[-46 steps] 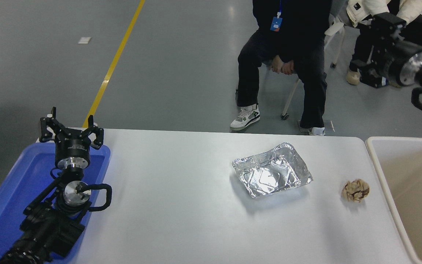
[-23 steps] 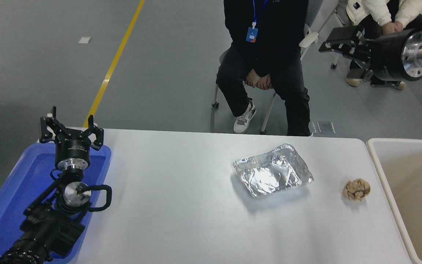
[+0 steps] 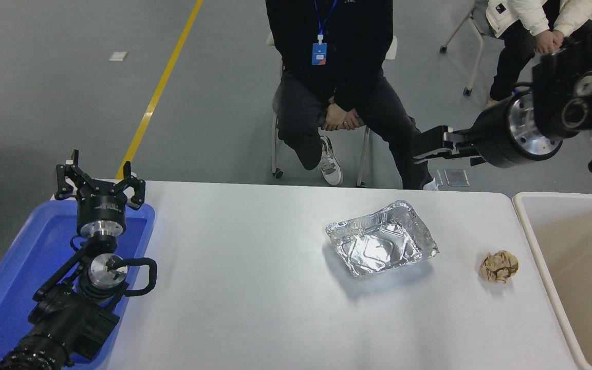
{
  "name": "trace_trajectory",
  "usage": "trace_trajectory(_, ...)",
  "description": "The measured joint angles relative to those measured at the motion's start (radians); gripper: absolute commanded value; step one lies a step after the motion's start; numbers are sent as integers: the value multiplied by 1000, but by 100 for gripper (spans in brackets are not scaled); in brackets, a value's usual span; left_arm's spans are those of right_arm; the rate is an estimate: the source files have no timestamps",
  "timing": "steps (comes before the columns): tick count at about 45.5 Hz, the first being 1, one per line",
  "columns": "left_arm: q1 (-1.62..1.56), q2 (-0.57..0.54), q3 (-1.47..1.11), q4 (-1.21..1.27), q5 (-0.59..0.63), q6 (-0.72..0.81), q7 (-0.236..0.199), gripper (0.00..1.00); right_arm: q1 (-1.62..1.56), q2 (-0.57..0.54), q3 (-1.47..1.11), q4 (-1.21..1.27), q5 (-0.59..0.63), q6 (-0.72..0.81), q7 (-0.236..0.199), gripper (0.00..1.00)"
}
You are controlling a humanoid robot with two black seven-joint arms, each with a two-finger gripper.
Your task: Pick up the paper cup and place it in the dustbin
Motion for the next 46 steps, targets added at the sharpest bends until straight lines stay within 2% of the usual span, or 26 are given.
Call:
trace_trajectory(13, 0, 0, -1, 0, 0, 0, 0, 99, 4, 43, -7, 19, -1, 159, 0, 100)
trace_trajectory(22, 0, 0, -1, 0, 0, 0, 0, 99, 17, 40, -16, 24, 45, 270, -3, 100)
trace_trajectory(46, 1, 0, -1, 0, 0, 0, 0, 99, 61, 54, -43, 26, 207, 374, -10, 100)
